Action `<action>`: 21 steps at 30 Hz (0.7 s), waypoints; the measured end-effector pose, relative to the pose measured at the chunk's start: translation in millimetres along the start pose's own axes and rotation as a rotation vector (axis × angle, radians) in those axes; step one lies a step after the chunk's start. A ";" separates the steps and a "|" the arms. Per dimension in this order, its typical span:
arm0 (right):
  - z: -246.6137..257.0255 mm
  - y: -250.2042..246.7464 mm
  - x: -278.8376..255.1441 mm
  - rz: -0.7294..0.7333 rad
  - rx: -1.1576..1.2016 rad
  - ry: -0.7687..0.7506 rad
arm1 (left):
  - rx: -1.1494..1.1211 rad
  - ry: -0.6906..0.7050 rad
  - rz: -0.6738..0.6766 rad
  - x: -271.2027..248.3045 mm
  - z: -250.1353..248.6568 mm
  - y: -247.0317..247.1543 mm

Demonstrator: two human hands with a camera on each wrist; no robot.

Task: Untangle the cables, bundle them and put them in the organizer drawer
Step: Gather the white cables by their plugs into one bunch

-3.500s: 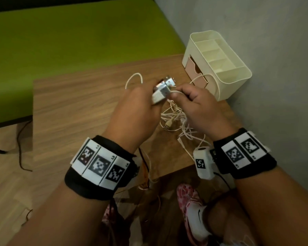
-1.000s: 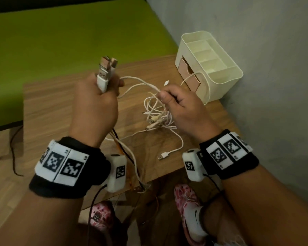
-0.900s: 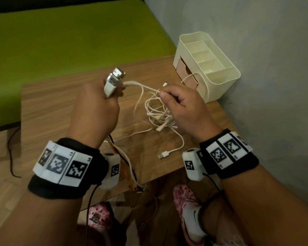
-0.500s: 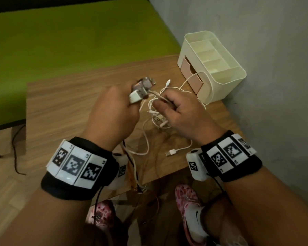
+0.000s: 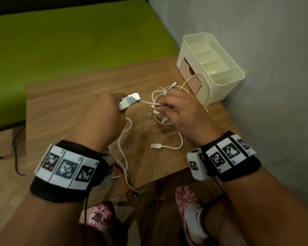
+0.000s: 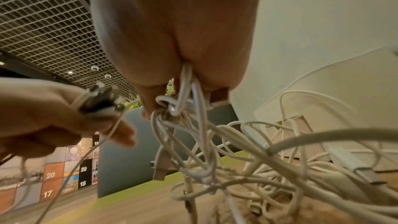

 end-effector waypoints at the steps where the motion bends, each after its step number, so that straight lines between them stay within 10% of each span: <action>1: 2.4 3.1 -0.5 0.009 -0.029 -0.021 | -0.005 0.060 -0.010 -2.4 -11.6 1.9; 5: 8.6 13.4 -0.2 0.078 -0.054 -0.040 | 0.056 0.211 0.050 -9.5 -44.6 17.9; 16: -37.3 -13.1 -8.4 0.135 -0.122 0.427 | -0.260 0.027 -0.098 -1.1 -10.8 -16.3; 21: -12.3 -8.0 -7.2 0.073 0.213 0.412 | -0.276 0.059 -0.049 -2.0 -12.8 -11.7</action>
Point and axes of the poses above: each hand's wrist, its own x-axis towards the middle knuckle, its own y-axis out of the palm, z = x × y, the point moved 8 cm from there along x, towards the middle knuckle, and after that the axes turned 6 degrees about x, right-handed, at the moved point
